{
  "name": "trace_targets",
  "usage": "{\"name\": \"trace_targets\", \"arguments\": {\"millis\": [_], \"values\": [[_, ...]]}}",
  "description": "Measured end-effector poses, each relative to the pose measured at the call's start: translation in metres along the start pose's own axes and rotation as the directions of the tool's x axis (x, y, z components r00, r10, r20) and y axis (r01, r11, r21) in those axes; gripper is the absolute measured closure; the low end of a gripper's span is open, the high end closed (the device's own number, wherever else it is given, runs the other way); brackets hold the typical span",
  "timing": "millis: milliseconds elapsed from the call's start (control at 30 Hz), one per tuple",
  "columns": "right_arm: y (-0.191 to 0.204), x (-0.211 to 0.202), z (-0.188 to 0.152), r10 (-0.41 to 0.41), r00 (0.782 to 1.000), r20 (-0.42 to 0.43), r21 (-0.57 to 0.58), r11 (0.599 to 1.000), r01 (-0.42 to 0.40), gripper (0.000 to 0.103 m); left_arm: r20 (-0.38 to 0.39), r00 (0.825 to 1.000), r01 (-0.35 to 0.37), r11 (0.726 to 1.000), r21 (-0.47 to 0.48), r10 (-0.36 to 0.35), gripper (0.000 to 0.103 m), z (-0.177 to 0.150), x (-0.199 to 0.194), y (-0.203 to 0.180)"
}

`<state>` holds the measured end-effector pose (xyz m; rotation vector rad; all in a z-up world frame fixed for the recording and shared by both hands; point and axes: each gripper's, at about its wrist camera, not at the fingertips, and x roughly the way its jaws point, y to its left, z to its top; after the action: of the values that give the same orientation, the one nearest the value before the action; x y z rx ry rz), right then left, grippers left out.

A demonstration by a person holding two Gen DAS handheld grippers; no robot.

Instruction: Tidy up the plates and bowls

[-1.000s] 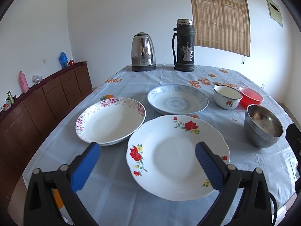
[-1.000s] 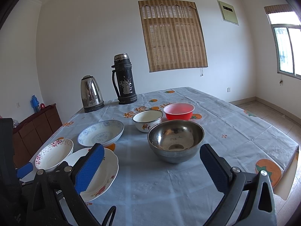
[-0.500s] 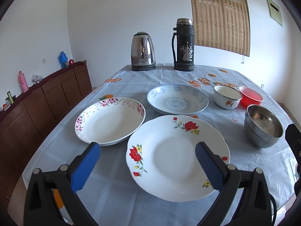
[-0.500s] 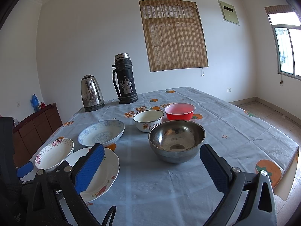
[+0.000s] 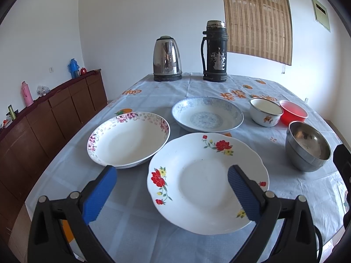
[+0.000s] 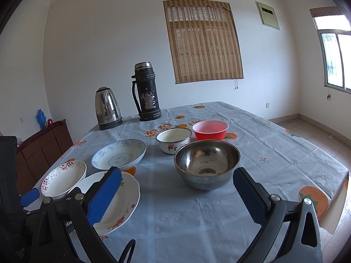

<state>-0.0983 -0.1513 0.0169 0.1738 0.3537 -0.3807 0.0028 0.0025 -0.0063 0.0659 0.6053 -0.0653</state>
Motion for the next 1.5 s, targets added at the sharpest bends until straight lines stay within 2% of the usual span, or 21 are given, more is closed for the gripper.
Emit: {"name": "trace_targets", "arguments": {"millis": [667, 800, 933, 1167, 1233, 1300, 1367, 1500], "values": [[0.002, 0.008, -0.003, 0.014, 1.000, -0.011, -0.015, 1.000, -0.014, 0.001, -0.023, 1.000, -0.005, 1.000, 0.001, 0.005, 0.000, -0.004, 0.009, 0.005], [0.004, 0.016, -0.004, 0.037, 0.999, -0.032, -0.042, 0.998, -0.039, 0.001, -0.041, 0.999, -0.016, 1.000, 0.007, 0.016, 0.000, -0.009, 0.014, 0.017], [0.006, 0.028, -0.007, 0.037, 0.997, -0.070, -0.078, 0.996, -0.043, 0.001, -0.076, 0.997, -0.012, 1.000, -0.025, 0.010, 0.000, -0.013, 0.018, 0.037], [0.009, 0.045, -0.010, 0.093, 0.988, -0.121, -0.088, 0.991, -0.104, 0.001, -0.103, 0.994, -0.028, 0.998, -0.050, 0.023, 0.001, -0.011, 0.029, 0.052], [0.013, 0.050, -0.009, 0.117, 0.984, -0.137, -0.095, 0.987, -0.130, 0.004, -0.109, 0.994, -0.018, 0.999, -0.044, 0.013, 0.001, -0.010, 0.032, 0.050], [0.018, 0.056, -0.008, 0.159, 0.973, -0.167, -0.106, 0.978, -0.178, 0.026, -0.117, 0.993, -0.011, 0.999, -0.043, 0.005, 0.001, -0.009, 0.035, 0.049], [0.024, 0.065, -0.009, 0.181, 0.960, -0.215, -0.119, 0.971, -0.210, 0.035, -0.122, 0.993, -0.012, 0.999, -0.038, 0.007, 0.001, -0.008, 0.036, 0.048], [0.025, 0.077, -0.015, 0.205, 0.943, -0.263, -0.103, 0.965, -0.239, 0.036, -0.127, 0.992, -0.018, 0.999, -0.031, 0.014, 0.003, -0.007, 0.040, 0.049]]}}
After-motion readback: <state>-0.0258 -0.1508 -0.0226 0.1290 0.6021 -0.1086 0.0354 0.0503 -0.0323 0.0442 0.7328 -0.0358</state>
